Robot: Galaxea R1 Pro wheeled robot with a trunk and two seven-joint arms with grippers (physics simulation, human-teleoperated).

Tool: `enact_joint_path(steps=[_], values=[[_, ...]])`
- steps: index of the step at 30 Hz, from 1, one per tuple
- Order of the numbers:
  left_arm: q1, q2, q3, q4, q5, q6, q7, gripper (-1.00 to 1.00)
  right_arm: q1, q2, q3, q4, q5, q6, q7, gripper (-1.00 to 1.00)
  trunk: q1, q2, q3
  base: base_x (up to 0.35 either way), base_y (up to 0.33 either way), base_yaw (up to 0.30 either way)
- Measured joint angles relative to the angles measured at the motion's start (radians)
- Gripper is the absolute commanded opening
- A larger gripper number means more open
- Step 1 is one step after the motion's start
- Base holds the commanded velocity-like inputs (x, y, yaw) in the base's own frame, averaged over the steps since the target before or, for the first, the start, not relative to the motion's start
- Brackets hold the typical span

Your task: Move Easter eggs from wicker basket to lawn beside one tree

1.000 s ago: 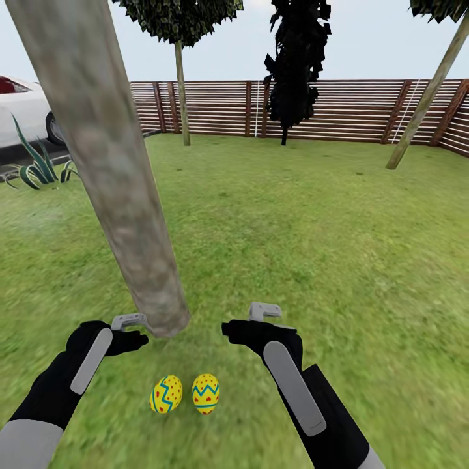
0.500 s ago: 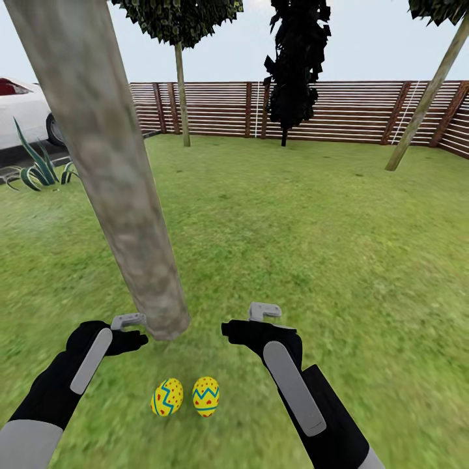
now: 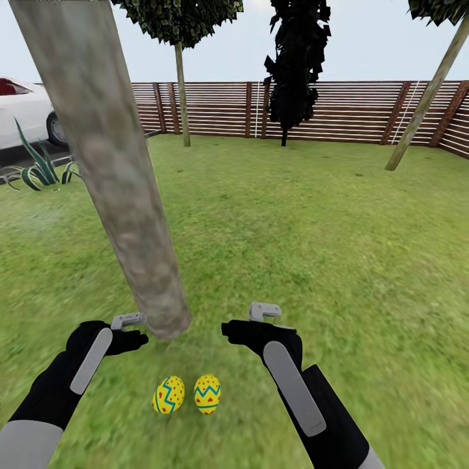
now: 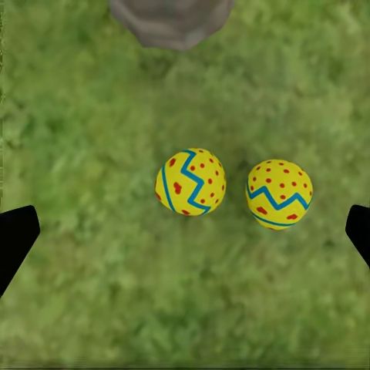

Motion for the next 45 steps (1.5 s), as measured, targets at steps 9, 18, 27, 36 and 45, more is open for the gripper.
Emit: enact_joint_path(steps=[9, 18, 27, 36, 45], values=[[0.0, 0.001, 0.0, 0.0, -0.001, 0.0, 0.0, 1.0, 0.0, 0.002, 0.003, 0.0, 0.0, 0.0, 0.0, 1.0, 0.0, 0.0, 0.0, -0.077, 0.086, 0.0], [-0.001, 0.002, 0.0, 0.0, 0.0, 0.0, 0.0, 1.0, 0.0, 0.002, 0.003, 0.0, 0.0, -0.006, -0.001, 1.0, 0.0, 0.0, 0.0, -0.032, 0.05, 0.014], [-0.001, 0.001, 0.0, 0.001, 0.0, 0.0, 0.0, 1.0, 0.0, 0.0, 0.003, 0.0, 0.001, -0.011, -0.001, 1.0, 0.0, 0.0, -0.009, -0.095, 0.156, 0.153], [-0.001, 0.001, 0.0, 0.001, -0.001, 0.0, 0.0, 1.0, 0.0, 0.0, 0.003, 0.0, 0.001, -0.011, -0.001, 1.0, 0.0, 0.0, -0.019, -0.103, 0.144, 0.182], [-0.001, 0.002, 0.0, 0.001, -0.001, 0.0, 0.0, 1.0, 0.0, 0.001, 0.003, 0.001, 0.001, -0.011, -0.001, 1.0, 0.0, 0.0, -0.03, -0.112, 0.132, 0.185]])
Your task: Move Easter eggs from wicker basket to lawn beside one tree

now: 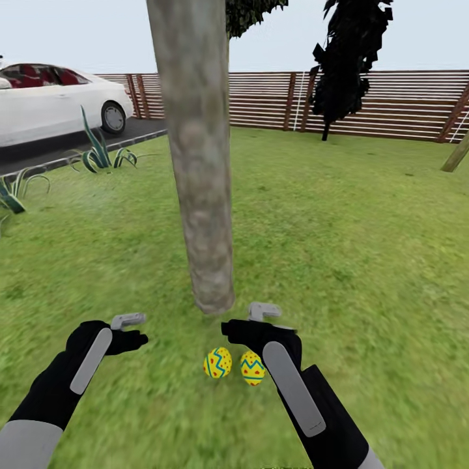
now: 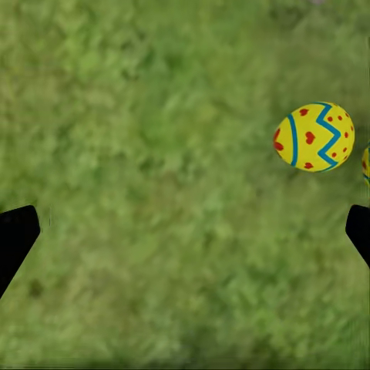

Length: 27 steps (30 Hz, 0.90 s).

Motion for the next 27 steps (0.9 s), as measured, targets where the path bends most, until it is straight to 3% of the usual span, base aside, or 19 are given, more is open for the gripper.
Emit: enact_joint_path(steps=[17, 27], values=[[0.001, -0.001, 0.0, 0.0, 0.001, 0.0, 0.0, 1.0, 0.0, 0.001, 0.001, -0.001, -0.001, 0.0, 0.0, 1.0, 0.0, 0.0, -0.005, -0.013, 0.014, 0.211], [0.001, -0.001, 0.0, 0.002, 0.0, 0.0, 0.0, 1.0, 0.0, 0.001, 0.002, -0.001, -0.001, 0.0, 0.0, 1.0, -0.038, 0.07, 0.039, 0.0, 0.0, 0.197]])
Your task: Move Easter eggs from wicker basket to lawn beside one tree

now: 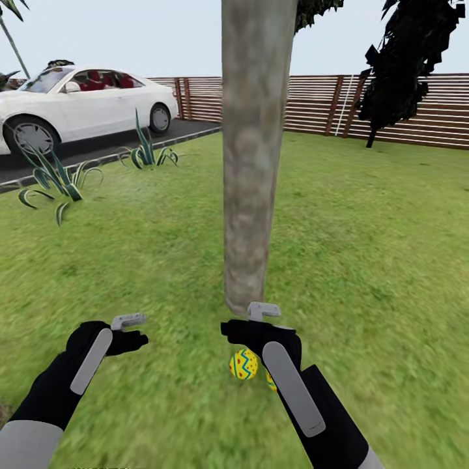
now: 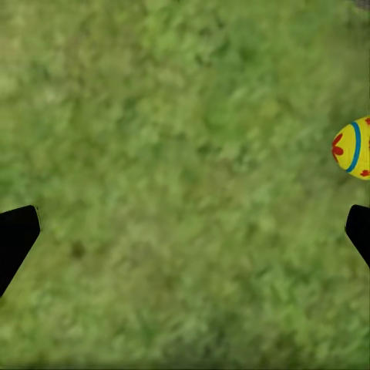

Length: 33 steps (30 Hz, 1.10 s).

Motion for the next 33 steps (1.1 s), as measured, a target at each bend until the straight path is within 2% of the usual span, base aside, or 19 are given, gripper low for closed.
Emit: enact_joint_path(steps=[33], values=[[0.0, 0.001, -0.001, 0.001, -0.001, 0.0, 0.001, 1.0, 0.0, 0.001, 0.001, 0.001, 0.0, -0.001, 0.002, 1.0, -0.127, 0.231, 0.146, 0.0, 0.0, 0.191]])
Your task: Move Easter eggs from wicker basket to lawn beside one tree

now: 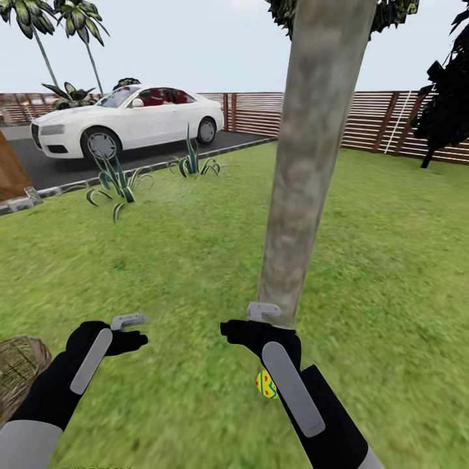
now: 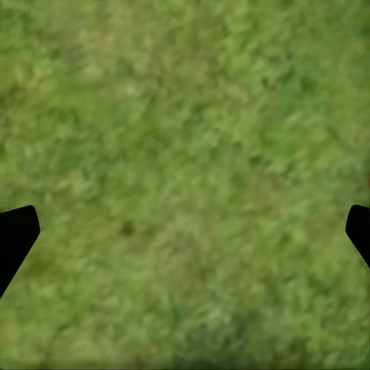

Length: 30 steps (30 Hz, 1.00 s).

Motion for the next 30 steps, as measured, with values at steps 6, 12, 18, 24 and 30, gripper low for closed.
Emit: enact_joint_path(steps=[6, 12, 18, 24, 30], values=[[0.0, 0.0, 0.0, -0.003, 0.0, 0.0, 0.007, 1.0, 0.0, 0.0, 0.0, 0.0, 0.0, 0.0, 0.0, 1.0, -0.023, 0.042, 0.027, 0.0, 0.0, 0.169], [0.001, -0.001, 0.0, -0.004, 0.0, 0.0, 0.027, 1.0, 0.0, 0.0, 0.0, -0.001, 0.0, 0.0, 0.0, 1.0, -0.046, 0.084, 0.054, 0.0, 0.0, 0.154], [0.001, 0.0, 0.0, -0.006, 0.001, 0.0, 0.033, 1.0, 0.0, 0.0, 0.0, 0.0, 0.0, 0.0, 0.0, 1.0, -0.069, 0.126, 0.081, 0.0, 0.0, 0.145], [0.001, 0.0, 0.0, -0.008, 0.001, 0.0, 0.034, 1.0, 0.0, 0.0, 0.0, 0.0, 0.0, 0.0, 0.0, 1.0, -0.092, 0.168, 0.109, 0.0, 0.0, 0.141], [0.001, 0.0, 0.0, -0.018, 0.002, 0.0, 0.034, 1.0, 0.0, 0.001, 0.001, 0.0, 0.0, 0.0, 0.004, 1.0, -0.115, 0.21, 0.136, 0.0, 0.0, 0.139]])
